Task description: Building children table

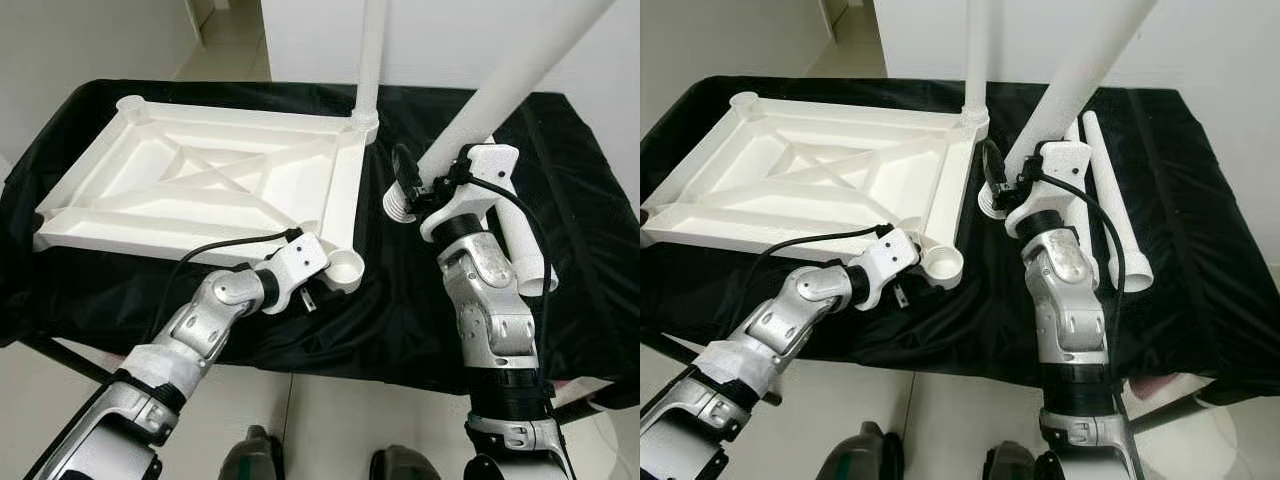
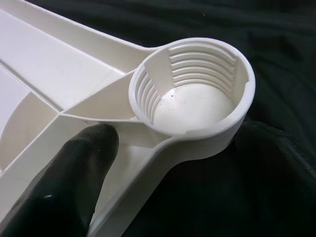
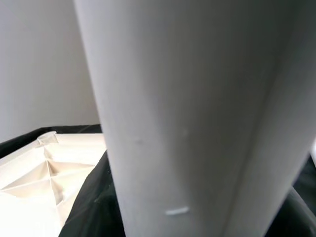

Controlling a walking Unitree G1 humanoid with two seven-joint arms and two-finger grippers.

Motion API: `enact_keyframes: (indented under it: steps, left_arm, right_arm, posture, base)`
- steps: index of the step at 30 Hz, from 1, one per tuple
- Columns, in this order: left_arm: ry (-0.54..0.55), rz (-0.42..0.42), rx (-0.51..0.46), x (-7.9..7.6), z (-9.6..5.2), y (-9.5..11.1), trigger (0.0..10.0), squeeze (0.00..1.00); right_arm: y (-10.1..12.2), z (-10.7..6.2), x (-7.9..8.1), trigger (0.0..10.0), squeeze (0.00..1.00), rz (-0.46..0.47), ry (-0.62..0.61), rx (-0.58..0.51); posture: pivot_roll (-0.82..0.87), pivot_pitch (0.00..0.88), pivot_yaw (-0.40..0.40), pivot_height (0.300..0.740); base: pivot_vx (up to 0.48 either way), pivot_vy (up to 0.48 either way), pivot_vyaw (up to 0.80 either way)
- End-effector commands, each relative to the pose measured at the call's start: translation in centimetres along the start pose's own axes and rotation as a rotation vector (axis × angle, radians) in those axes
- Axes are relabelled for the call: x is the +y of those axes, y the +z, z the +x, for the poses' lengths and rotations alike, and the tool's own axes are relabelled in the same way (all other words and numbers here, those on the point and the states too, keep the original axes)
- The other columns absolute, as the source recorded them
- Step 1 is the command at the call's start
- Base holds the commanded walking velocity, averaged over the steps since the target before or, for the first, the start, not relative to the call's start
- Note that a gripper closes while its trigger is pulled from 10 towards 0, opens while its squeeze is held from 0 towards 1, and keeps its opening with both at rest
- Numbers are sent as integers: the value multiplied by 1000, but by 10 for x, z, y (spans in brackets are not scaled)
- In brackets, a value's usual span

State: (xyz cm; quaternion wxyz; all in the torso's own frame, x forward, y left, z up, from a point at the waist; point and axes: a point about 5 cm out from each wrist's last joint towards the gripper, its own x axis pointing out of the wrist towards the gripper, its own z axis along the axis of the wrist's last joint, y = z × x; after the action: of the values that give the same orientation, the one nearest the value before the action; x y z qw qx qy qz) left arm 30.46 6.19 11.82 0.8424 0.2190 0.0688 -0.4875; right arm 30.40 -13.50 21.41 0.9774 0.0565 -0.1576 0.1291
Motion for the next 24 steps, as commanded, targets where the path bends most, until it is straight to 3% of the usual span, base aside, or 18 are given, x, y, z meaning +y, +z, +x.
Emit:
enact_keyframes:
  steps: [1,7,14,24]
  left_arm:
    - [74,1,18,3,5,-2,10000,0]
    - [102,-16,-2,2,12,2,10000,0]
    - [155,-102,-36,-3,20,10,10000,0]
    - [185,-210,-106,-26,41,32,10000,0]
  right_arm:
    - [3,-2,4,10000,0,11,8,-8]
    - [5,-6,7,10000,0,34,8,-12]
    - [5,-12,10,10000,0,48,3,2]
    - [1,-9,9,10000,0,-34,-45,53]
  posture:
    - [-22,144,108,740]
    - [-24,150,110,740]
    - [-25,157,115,740]
    - [-10,140,101,740]
  base:
    - [0,0,0]
    - [0,0,0]
    - [0,0,0]
    - [0,0,0]
